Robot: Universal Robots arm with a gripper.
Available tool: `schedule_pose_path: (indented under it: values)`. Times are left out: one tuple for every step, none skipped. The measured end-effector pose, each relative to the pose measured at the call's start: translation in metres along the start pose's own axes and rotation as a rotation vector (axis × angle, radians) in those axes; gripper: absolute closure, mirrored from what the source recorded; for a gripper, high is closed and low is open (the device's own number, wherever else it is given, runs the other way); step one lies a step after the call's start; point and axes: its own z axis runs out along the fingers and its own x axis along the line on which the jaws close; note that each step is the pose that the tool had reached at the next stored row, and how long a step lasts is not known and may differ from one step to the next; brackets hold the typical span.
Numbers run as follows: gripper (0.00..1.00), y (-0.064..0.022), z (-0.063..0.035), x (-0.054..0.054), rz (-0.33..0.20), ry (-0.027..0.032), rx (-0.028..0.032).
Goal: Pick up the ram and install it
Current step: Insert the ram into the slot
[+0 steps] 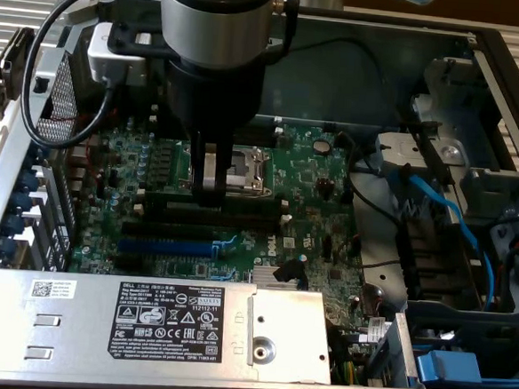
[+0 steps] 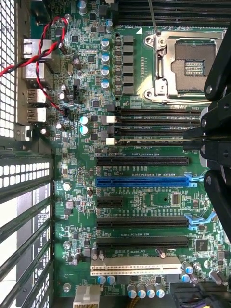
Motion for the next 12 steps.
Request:
schedule_pose_path:
  values:
    - [0.88, 0.0, 0.0002, 0.0, 0.0, 0.0002, 0.0]
    - [0.88, 0.0, 0.0007, 0.0, 0.0, 0.0012, 0.0]
    - [0.88, 0.0001, 0.0013, 0.0, 0.0, 0.0019, 0.0001]
    - [0.88, 0.0001, 0.0015, 0.0, 0.0, 0.0021, 0.0001]
    - [0.88, 0.0, 0.0016, 0.0, 0.0, 0.0023, 0.0]
    - [0.88, 0.0, 0.0017, 0.0, 0.0, 0.0024, 0.0001]
    - [0.88, 0.0001, 0.0019, 0.0, 0.0, 0.0025, 0.0001]
    - [0.88, 0.0001, 0.002, 0.0, 0.0, 0.0025, 0.0001]
    - [0.88, 0.0001, 0.0021, 0.0, 0.0, 0.0026, 0.0001]
    - [0.88, 0.0001, 0.0022, 0.0, 0.0, 0.0026, 0.0001]
    - [0.88, 0.0001, 0.0022, 0.0, 0.0, 0.0027, 0.0001]
    - [0.88, 0.0001, 0.0022, 0.0, 0.0, 0.0027, 0.0001]
